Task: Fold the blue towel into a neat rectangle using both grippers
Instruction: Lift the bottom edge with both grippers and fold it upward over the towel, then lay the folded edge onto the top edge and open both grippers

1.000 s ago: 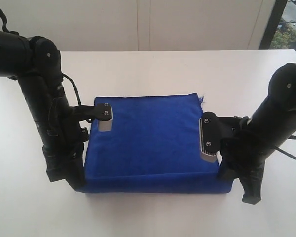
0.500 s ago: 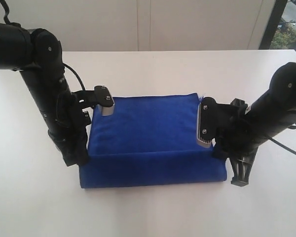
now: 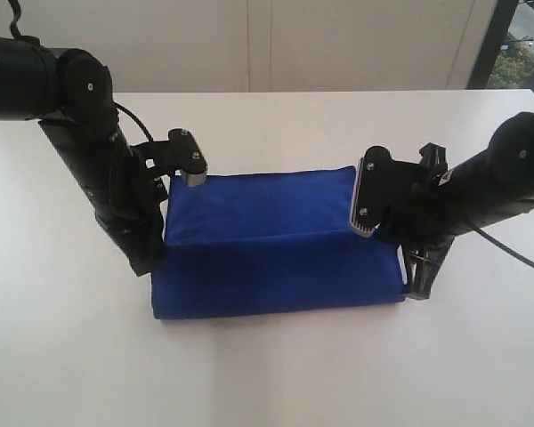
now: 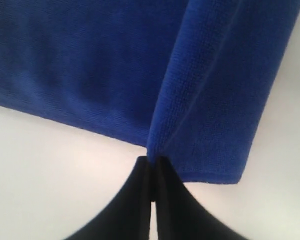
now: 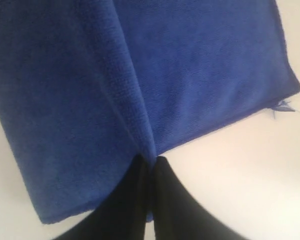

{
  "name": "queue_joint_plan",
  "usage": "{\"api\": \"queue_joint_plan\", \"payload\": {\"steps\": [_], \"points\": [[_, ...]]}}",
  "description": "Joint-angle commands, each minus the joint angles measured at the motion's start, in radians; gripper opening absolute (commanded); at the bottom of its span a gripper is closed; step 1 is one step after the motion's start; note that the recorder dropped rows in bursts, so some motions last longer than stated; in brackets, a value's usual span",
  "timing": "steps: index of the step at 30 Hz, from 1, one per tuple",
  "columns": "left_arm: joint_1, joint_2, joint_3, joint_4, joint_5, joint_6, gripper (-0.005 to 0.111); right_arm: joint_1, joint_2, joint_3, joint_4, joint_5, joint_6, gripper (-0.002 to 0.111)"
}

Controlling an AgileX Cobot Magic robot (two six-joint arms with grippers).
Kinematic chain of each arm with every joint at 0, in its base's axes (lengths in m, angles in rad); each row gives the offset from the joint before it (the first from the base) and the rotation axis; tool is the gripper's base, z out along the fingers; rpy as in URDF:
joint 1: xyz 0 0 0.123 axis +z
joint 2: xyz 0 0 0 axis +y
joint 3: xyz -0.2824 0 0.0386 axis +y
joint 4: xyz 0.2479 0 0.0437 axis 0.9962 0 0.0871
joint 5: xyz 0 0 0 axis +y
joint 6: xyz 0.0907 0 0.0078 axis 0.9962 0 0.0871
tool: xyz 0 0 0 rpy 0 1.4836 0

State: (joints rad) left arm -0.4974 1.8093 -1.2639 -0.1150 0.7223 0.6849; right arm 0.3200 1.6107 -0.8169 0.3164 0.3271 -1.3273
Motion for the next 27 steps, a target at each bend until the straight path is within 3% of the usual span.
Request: {"api": "queue_joint_plan", "payload": {"steps": [1, 11, 21, 27], "points": [[-0.003, -0.006, -0.018, 0.01, -0.015, -0.018, 0.0, -0.002, -0.007, -0.001, 0.002, -0.044, 0.008, 0.002], [-0.003, -0.006, -0.02, 0.012, -0.077, -0.028, 0.0, -0.002, -0.007, -0.006, 0.002, -0.108, 0.029, 0.002], [-0.003, -0.004, -0.098, 0.059, -0.091, -0.114, 0.0, -0.002, 0.037, -0.092, 0.002, -0.105, 0.058, 0.002], [0.047, -0.004, -0.104, 0.079, -0.135, -0.157, 0.0, -0.002, 0.081, -0.15, 0.002, -0.119, 0.058, 0.002]]}}
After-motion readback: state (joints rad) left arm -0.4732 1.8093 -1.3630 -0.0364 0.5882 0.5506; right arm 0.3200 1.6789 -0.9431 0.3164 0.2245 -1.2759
